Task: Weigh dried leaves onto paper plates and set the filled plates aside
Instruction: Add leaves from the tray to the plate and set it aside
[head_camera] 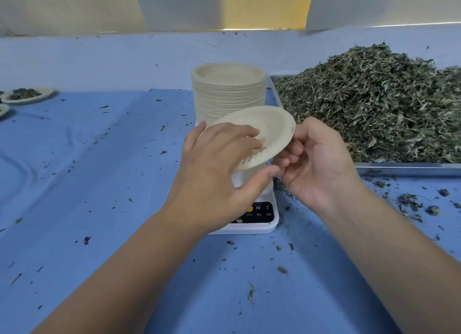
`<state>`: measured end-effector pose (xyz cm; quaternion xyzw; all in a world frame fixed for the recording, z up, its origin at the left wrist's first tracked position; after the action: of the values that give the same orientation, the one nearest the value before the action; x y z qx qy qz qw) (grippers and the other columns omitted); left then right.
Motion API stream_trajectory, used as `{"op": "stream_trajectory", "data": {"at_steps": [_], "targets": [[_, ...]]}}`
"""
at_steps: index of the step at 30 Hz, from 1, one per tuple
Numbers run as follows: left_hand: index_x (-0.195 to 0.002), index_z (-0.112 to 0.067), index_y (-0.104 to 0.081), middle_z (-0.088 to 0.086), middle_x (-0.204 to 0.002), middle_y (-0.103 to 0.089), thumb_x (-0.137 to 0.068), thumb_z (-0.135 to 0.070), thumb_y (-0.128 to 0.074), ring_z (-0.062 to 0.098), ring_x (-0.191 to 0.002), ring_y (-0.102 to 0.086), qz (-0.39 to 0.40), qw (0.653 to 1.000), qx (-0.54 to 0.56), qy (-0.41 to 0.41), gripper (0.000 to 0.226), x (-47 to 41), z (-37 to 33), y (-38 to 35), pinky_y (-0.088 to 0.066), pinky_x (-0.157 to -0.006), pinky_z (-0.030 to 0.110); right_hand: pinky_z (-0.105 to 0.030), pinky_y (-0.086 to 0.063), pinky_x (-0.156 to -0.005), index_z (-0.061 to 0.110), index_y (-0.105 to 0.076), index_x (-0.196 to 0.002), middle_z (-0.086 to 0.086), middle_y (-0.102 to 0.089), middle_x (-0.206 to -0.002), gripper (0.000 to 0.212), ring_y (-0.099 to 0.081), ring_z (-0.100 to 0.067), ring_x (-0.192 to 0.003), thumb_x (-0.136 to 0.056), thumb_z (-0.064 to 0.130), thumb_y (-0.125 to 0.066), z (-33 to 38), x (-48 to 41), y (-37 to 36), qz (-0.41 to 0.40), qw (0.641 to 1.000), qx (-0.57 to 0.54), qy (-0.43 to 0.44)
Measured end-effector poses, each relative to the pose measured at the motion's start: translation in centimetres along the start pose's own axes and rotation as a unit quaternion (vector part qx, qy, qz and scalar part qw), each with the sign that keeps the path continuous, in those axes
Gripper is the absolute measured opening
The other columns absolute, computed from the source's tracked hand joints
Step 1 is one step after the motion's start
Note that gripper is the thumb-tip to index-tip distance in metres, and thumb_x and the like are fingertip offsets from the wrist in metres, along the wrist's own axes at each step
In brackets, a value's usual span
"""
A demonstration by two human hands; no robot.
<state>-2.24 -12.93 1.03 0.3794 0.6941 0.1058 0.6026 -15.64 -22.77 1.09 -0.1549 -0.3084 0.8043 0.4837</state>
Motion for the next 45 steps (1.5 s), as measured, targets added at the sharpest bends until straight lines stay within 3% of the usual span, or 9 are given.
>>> {"op": "stream_trajectory", "data": {"at_steps": [6,15,25,31,33,36,39,42,45], "targets": [[-0.105,-0.020,-0.077,-0.015,-0.114,-0.072,-0.097,-0.040,-0.063,0.011,-0.114,-0.064,-0.014,0.999,0.037,0.015,0.026,0.2,-0.1,0.0,-0.035,-0.113,0.055,-0.022,-0.038,-0.045,0.016,-0.051,-0.054,0.002,-0.029,-0.053,0.036,-0.029,-0.010,-0.048,-0.088,0.004,-0.044,-0.4,0.4,-0.7,0.032,0.999,0.022,0.015],[-0.102,-0.016,-0.072,-0.014,-0.098,-0.069,-0.105,-0.034,-0.051,0.009,-0.097,-0.063,-0.096,0.986,0.111,0.076,0.028,0.5,0.4,0.6,-0.051,-0.086,0.043,-0.023,-0.039,-0.047,0.016,-0.043,-0.056,0.002,-0.029,-0.048,0.033,-0.028,-0.012,-0.046,-0.086,0.003,-0.044,-0.3,0.1,0.0,-0.001,0.998,0.052,0.043],[-0.107,-0.022,-0.069,-0.023,-0.093,-0.066,-0.104,-0.025,-0.052,-0.004,-0.089,-0.060,-0.175,0.962,0.130,0.165,0.017,0.0,2.2,2.6,-0.041,-0.075,0.012,-0.024,-0.033,-0.051,0.019,-0.031,-0.060,0.003,-0.024,-0.051,0.026,-0.025,-0.013,-0.048,-0.081,0.009,-0.041,1.5,-0.6,2.2,-0.067,0.994,0.039,0.074],[-0.084,-0.033,-0.062,-0.026,-0.074,-0.059,-0.095,-0.019,-0.045,-0.004,-0.072,-0.051,-0.241,0.906,0.221,0.268,0.025,0.0,3.6,3.4,-0.038,-0.062,0.011,-0.021,-0.034,-0.047,0.020,-0.035,-0.068,0.005,-0.021,-0.052,0.014,-0.021,-0.014,-0.048,-0.077,0.010,-0.039,1.8,-1.1,3.3,-0.084,0.994,0.022,0.072],[-0.072,-0.034,-0.059,-0.024,-0.065,-0.053,-0.089,-0.016,-0.042,-0.002,-0.064,-0.044,-0.273,0.877,0.245,0.311,0.030,0.0,4.5,3.6,-0.033,-0.055,0.012,-0.023,-0.037,-0.059,0.015,-0.039,-0.078,0.000,-0.017,-0.067,0.006,-0.016,-0.021,-0.061,-0.073,0.012,-0.040,1.8,-1.3,3.5,-0.083,0.994,0.020,0.073],[-0.051,-0.036,-0.050,-0.020,-0.058,-0.043,-0.085,-0.011,-0.040,0.002,-0.058,-0.035,-0.311,0.821,0.275,0.392,0.043,0.2,6.1,3.9,-0.028,-0.053,0.019,-0.038,-0.033,-0.082,0.011,-0.041,-0.096,-0.009,-0.013,-0.097,0.027,-0.014,-0.032,-0.098,-0.069,0.014,-0.043,2.0,-1.4,3.8,-0.094,0.992,0.017,0.081],[-0.052,-0.027,-0.046,-0.012,-0.062,-0.040,-0.078,-0.014,-0.041,0.010,-0.063,-0.033,-0.337,0.783,0.316,0.417,0.029,0.8,7.3,3.9,-0.026,-0.056,0.022,-0.041,-0.030,-0.084,0.013,-0.037,-0.091,-0.007,-0.015,-0.097,0.023,-0.015,-0.030,-0.095,-0.070,0.015,-0.042,2.5,-1.7,4.2,-0.086,0.993,0.005,0.085],[-0.047,-0.025,-0.051,-0.008,-0.066,-0.054,-0.065,-0.021,-0.040,0.015,-0.071,-0.046,-0.349,0.744,0.373,0.430,0.021,1.4,7.7,3.8,-0.034,-0.070,0.028,-0.039,-0.039,-0.096,0.008,-0.046,-0.103,-0.010,-0.049,-0.099,0.028,-0.046,-0.036,-0.094,-0.078,0.017,-0.038,3.0,-1.9,4.6,-0.052,0.996,-0.034,0.069],[-0.051,-0.022,-0.051,-0.003,-0.082,-0.071,-0.078,-0.016,-0.037,0.011,-0.089,-0.062,-0.363,0.693,0.439,0.442,0.031,1.9,8.3,3.4,-0.044,-0.088,0.032,-0.048,-0.047,-0.094,0.006,-0.060,-0.103,-0.013,-0.068,-0.110,0.035,-0.064,-0.037,-0.098,-0.081,0.015,-0.035,3.5,-1.7,4.7,-0.035,0.994,-0.066,0.075]]}}
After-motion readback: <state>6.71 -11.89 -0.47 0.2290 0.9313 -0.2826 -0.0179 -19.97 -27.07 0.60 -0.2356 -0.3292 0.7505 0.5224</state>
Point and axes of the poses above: each hand's wrist, its own x-axis away from the middle knuckle, its own y-axis out of the back of the hand, z = x × y, the point moved 3 cm from there along -x, towards the middle knuckle
